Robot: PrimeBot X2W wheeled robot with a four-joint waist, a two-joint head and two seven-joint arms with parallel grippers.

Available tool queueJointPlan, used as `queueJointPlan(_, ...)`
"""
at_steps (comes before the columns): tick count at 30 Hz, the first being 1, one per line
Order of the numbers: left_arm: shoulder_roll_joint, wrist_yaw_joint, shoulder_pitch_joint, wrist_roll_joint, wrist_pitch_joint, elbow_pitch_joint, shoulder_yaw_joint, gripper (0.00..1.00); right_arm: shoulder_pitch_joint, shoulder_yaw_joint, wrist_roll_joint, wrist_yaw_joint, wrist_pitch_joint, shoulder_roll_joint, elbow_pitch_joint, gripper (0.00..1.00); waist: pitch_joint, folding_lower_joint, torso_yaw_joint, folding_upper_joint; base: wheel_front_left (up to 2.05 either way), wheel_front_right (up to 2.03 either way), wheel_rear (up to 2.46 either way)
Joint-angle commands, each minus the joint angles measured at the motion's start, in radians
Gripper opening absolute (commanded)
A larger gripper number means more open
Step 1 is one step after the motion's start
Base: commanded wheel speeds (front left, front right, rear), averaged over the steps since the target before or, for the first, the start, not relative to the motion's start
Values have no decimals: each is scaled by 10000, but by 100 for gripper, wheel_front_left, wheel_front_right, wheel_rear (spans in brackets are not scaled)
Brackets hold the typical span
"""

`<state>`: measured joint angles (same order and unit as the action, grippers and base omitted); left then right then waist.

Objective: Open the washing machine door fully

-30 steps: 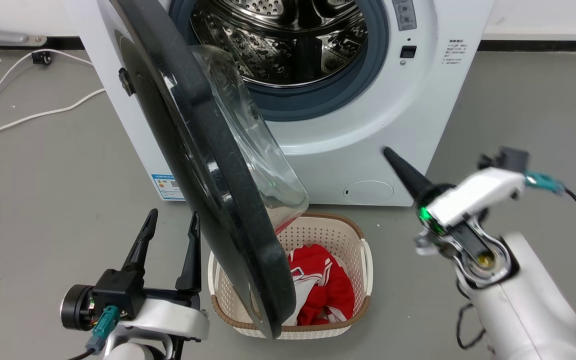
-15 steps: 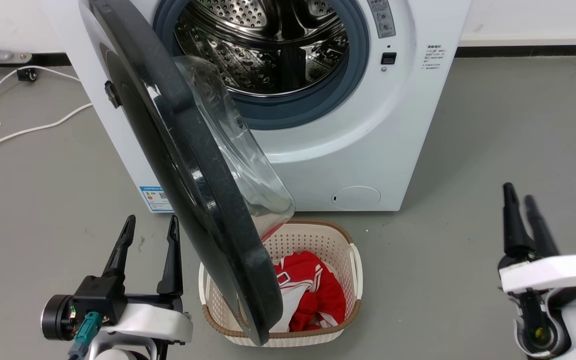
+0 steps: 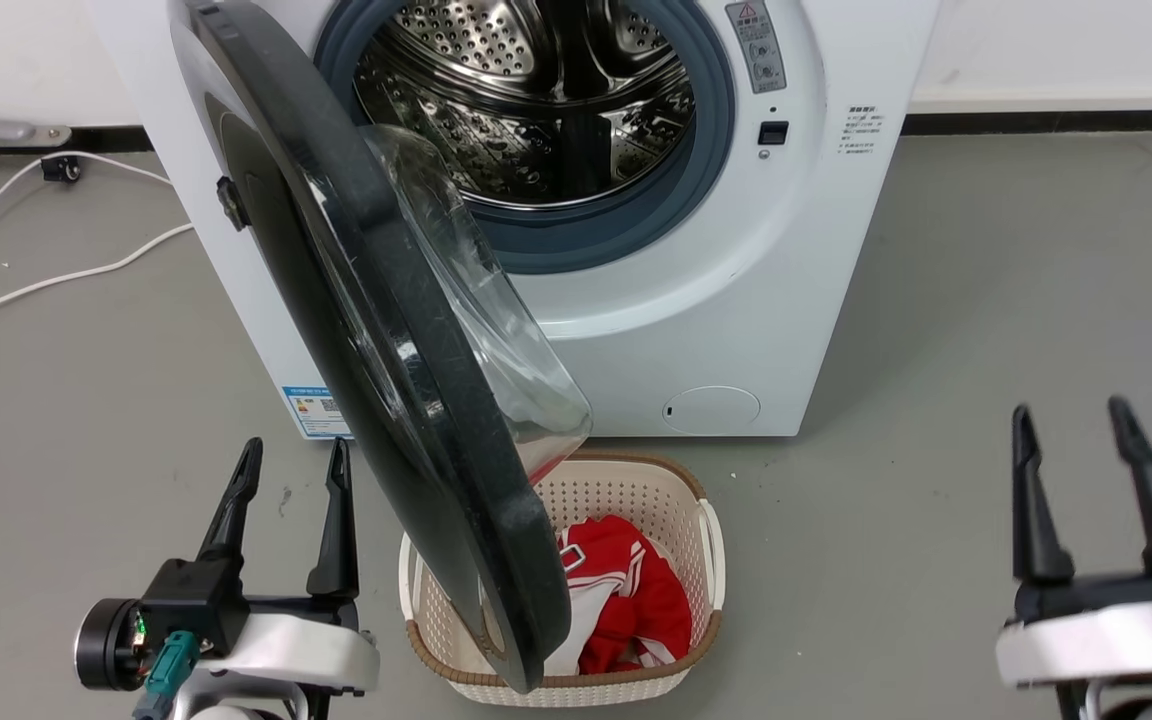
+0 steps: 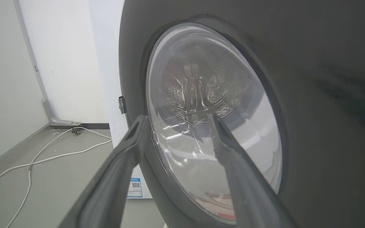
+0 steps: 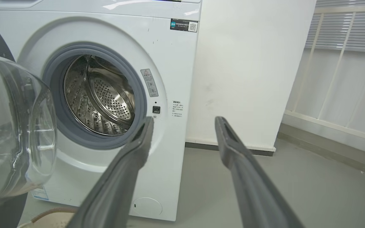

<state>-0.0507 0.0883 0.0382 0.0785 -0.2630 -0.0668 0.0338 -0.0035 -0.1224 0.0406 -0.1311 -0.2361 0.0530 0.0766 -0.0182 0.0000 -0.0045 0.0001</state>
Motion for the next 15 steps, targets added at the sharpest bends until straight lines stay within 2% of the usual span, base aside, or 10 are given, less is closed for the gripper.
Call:
queueJointPlan(1,6,34,-136,-49,-26,25,3,100,250,32,-135,7,59,-33,81,100,14,0,-1,-1,0,0,0)
queueJointPlan(7,6,49,-167,-98,-26,64,65,100,923,321,-925,7,296,-37,78,100,17,0,-50,-1,0,0,0)
queueJointPlan(15,6,57,-260,-56,-26,15,19,100,651,419,-1053,7,208,-40,-172,100,32,0,-83,-1,0,0,0)
